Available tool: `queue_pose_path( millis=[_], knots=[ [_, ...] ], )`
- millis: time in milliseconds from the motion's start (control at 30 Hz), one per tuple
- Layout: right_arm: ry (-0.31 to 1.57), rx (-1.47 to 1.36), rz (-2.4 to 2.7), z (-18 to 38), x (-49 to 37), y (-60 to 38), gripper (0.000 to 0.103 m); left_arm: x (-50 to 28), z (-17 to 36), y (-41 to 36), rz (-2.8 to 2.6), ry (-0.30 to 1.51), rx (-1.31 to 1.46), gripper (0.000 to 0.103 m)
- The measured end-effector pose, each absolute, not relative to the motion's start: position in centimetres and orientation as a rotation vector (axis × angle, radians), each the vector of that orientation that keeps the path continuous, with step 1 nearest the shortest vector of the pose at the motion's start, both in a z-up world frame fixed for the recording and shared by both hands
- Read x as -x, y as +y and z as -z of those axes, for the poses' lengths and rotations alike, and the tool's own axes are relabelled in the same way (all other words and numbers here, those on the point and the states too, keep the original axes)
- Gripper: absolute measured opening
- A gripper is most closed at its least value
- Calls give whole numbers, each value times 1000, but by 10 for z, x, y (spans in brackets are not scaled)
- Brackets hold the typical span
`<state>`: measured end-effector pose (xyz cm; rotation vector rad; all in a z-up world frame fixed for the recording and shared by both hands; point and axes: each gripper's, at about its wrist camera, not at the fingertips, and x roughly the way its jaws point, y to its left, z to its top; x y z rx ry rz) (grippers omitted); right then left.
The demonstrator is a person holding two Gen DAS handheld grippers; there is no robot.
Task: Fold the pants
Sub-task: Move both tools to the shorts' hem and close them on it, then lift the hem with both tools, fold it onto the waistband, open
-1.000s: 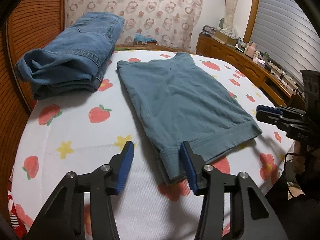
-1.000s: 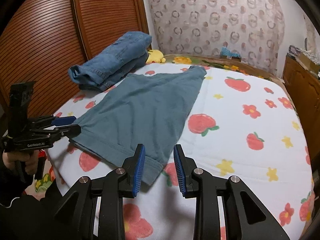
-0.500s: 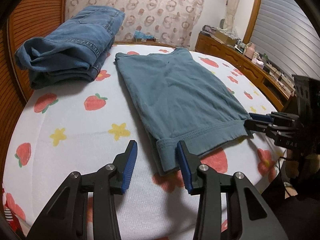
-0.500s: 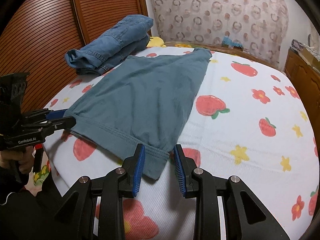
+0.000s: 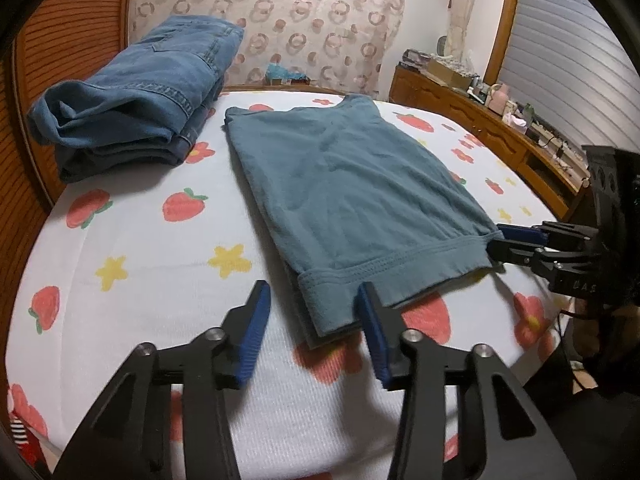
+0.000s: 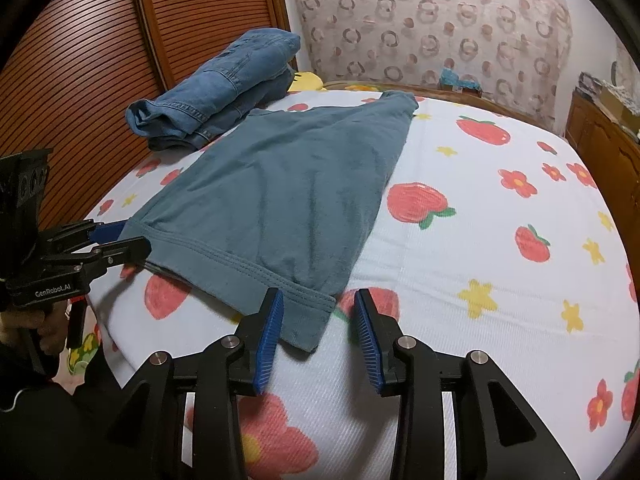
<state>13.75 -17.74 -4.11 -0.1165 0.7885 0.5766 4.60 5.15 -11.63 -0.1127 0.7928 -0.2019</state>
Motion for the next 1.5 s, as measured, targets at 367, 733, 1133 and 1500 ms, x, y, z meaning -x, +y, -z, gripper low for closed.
queue_pose_path(
  millis=[367,733,1133,1500],
  knots=[
    [792,131,-613,42,-135,-176,25,-38,117,53,227,785,153,21],
    [767,109,-667,28,-125,-183,10,-28,97,49,251,749,140,12],
    [693,57,-724,1,-109,-198,10,-8,47,44,273,638,121,12],
    [580,59,-739,-36,-90,-211,10,7,11,41,273,546,105,12]
  ],
)
